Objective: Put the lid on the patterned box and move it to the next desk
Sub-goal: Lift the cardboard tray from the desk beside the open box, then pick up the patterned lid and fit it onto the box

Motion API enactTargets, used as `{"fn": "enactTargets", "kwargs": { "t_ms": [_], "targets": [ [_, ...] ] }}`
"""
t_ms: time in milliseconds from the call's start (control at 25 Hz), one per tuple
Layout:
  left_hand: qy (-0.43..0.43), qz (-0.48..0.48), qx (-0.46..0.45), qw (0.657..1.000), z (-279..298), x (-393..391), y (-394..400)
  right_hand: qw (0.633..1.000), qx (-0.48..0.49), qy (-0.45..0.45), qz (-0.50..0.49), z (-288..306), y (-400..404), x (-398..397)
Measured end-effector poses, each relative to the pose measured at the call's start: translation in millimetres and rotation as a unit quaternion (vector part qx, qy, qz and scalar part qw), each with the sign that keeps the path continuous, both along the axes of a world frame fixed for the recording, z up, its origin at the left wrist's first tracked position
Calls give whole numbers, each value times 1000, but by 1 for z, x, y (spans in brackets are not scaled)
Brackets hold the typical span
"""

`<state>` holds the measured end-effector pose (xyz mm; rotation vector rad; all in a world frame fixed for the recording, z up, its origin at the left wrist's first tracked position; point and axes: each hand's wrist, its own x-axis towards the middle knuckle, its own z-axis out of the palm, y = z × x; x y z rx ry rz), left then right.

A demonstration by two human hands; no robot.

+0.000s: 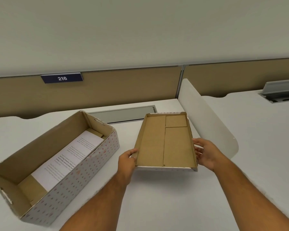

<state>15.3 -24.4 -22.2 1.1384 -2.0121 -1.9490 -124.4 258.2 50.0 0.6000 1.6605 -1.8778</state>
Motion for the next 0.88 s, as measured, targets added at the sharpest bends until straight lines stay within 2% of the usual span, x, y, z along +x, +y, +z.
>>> {"fn": "enactTargets", "kwargs": {
  "t_ms": [80,200,400,520,680,760,880],
  "targets": [
    [1,-4,16,1000,4,15,-5,998,-22,31,45,15,-9,13],
    [-2,-52,13,999,13,33,-12,988,-84,129,32,37,-33,34],
    [-46,-177,15,983,48,44,0,961,14,264,-77,74,-101,91],
    [32,-178,-11,983,78,50,4,925,22,369,-85,88,-135,131],
    [210,-136,110,962,145,58,-20,851,104,515,-20,100,-184,180],
    [245,-110,125,955,175,65,-43,827,140,545,11,102,-211,203],
    [241,-89,122,959,197,85,-84,816,179,548,48,101,-255,232]
  ]
}}
